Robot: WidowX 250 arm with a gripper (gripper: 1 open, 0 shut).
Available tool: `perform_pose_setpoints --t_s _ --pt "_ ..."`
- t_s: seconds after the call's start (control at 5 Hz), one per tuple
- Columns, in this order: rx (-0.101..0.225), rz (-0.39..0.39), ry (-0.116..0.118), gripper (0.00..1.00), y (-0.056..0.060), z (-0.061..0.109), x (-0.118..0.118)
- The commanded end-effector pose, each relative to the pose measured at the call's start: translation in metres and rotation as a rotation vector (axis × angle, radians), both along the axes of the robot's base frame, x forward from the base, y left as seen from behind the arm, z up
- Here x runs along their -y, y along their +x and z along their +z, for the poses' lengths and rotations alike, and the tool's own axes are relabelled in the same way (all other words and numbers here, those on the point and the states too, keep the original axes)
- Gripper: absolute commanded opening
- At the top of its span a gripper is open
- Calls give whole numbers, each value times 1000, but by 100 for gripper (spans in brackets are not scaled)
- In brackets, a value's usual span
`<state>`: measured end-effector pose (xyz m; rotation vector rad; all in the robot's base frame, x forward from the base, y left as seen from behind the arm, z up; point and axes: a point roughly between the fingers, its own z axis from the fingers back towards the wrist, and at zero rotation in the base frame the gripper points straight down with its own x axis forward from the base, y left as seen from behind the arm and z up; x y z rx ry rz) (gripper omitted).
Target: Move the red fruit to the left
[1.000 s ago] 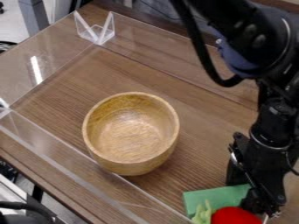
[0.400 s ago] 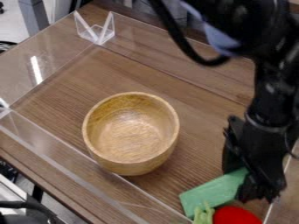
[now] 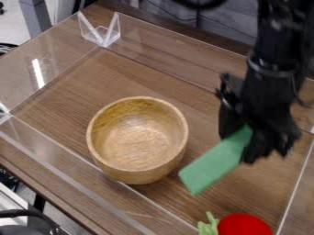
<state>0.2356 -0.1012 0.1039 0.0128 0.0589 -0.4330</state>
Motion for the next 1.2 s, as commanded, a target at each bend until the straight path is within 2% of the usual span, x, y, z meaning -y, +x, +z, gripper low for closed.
perform_pose_setpoints --t_s 0.0,0.4,0.8,1.0 --pt "60 79 -26 0 11 12 13" --pt "74 165 -30 0 18 13 20" --pt "95 339 -32 0 39 26 8" --pt "99 412 -33 0 42 22 4"
